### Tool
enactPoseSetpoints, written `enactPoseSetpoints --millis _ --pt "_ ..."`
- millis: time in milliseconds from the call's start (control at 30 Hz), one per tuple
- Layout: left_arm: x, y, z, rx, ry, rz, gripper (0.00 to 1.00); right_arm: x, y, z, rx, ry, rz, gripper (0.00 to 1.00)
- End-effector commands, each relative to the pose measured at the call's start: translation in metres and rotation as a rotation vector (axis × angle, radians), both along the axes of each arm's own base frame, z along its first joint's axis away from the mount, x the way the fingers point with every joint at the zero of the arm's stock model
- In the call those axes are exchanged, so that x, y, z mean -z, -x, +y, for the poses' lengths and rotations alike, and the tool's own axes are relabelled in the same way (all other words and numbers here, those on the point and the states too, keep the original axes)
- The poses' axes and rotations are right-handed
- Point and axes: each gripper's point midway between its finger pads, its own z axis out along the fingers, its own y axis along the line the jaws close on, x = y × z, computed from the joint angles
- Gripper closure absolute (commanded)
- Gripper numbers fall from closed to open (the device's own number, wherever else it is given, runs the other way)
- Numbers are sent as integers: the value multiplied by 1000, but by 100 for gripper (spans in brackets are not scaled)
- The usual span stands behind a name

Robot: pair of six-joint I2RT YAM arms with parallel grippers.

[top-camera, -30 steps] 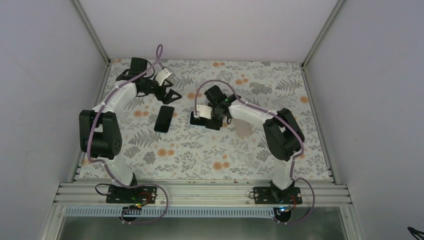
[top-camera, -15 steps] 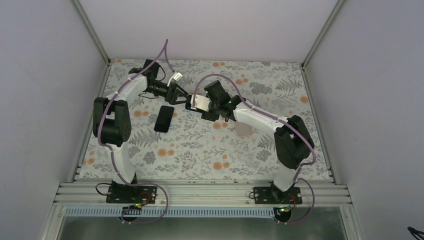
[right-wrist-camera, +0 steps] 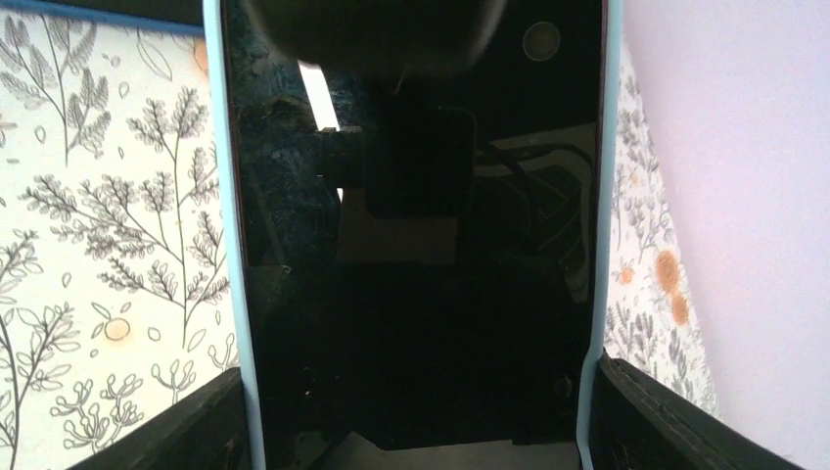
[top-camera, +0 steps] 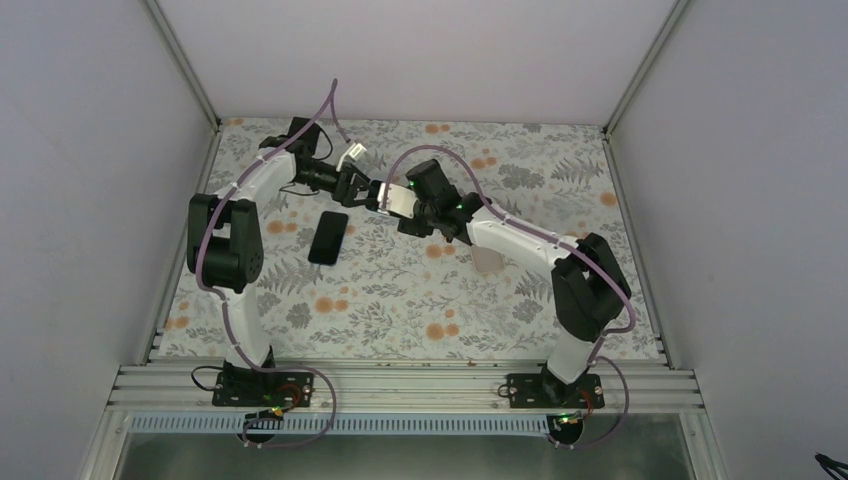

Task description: Take the phone out of the phone case

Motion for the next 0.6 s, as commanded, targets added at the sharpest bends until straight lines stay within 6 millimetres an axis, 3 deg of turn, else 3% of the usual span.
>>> enactPoseSetpoints --millis 0,133,267,567 --pt "11 -9 2 -18 -18 -11 3 -57 -4 15 4 -134 -124 38" --pt "17 -12 2 -23 -12 6 10 -59 -5 17 3 -137 -132 38" --pt "13 -10 -1 3 18 33 39 -59 -6 21 3 -139 -144 38" --pt "-3 4 -11 76 76 38 78 -61 -4 30 -17 -135 -151 34"
